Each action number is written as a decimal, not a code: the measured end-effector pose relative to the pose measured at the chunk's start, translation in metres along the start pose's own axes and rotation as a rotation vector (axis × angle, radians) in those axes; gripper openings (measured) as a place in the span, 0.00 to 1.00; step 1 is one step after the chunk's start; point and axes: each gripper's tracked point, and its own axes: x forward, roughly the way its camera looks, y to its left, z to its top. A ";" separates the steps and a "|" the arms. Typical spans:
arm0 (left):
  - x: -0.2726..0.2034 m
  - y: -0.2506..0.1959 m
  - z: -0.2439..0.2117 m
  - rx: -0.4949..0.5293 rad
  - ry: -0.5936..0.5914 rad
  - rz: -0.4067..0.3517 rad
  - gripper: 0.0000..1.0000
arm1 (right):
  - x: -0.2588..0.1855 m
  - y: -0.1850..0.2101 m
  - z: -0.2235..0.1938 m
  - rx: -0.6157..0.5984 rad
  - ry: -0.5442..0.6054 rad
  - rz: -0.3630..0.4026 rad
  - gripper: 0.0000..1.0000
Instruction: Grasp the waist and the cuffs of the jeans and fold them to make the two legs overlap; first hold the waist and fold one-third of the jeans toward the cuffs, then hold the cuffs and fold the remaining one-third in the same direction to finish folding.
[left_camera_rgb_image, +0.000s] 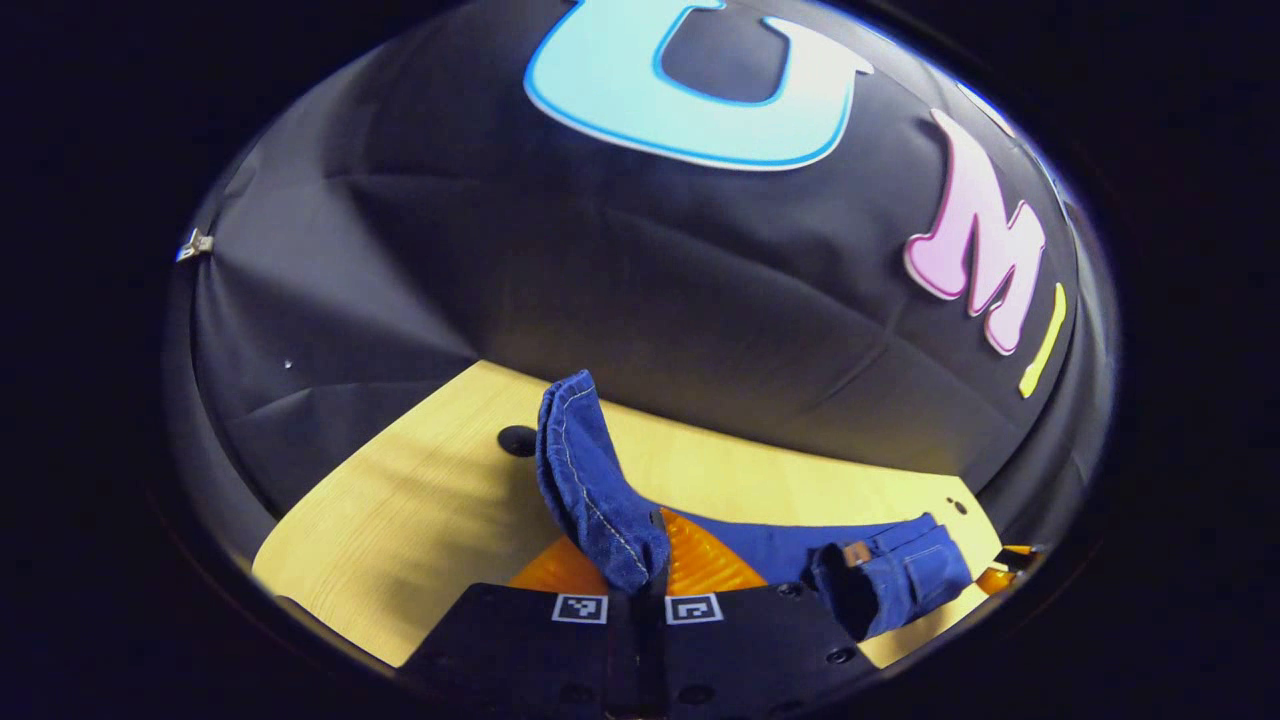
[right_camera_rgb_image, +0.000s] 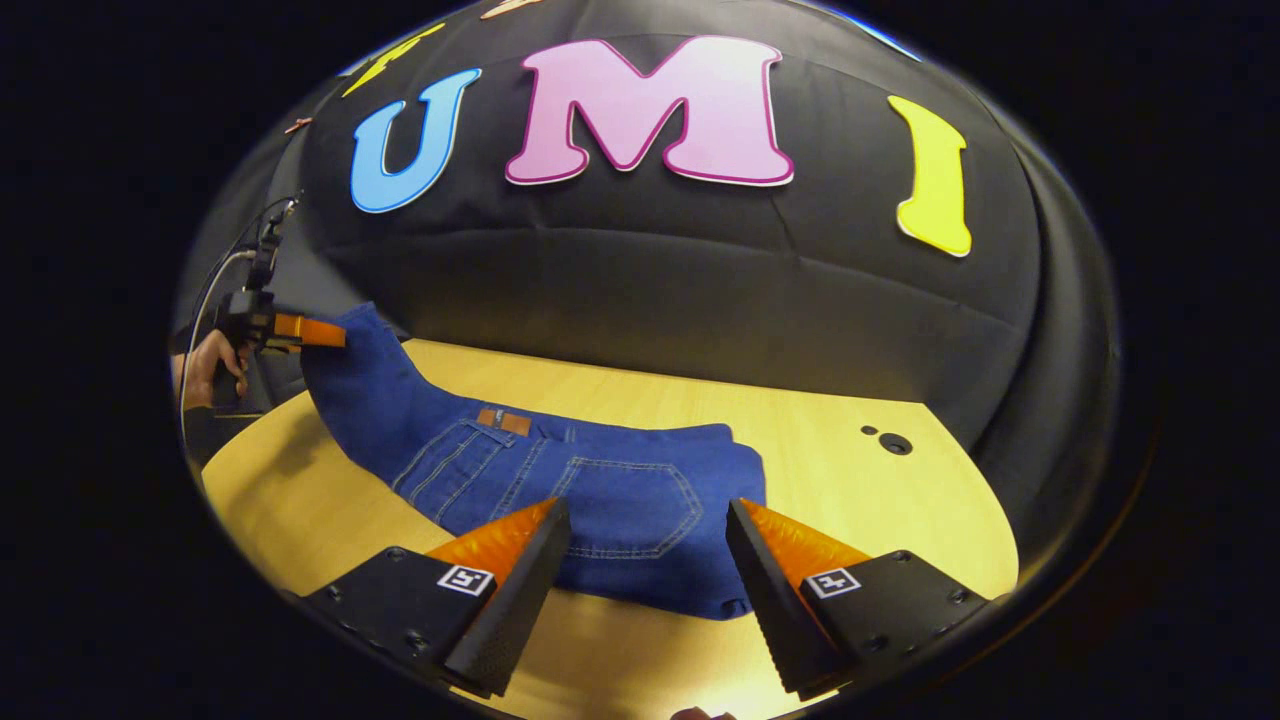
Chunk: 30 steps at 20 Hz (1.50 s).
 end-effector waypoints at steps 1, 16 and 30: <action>-0.007 -0.018 0.010 -0.003 -0.016 -0.025 0.06 | -0.003 -0.008 0.002 0.002 0.000 -0.013 0.96; -0.050 -0.340 -0.025 0.206 0.078 -0.288 0.06 | -0.086 -0.136 0.040 0.068 -0.023 -0.225 0.96; -0.017 -0.430 -0.177 0.183 0.273 -0.422 0.72 | -0.140 -0.162 0.000 0.147 0.023 -0.304 0.96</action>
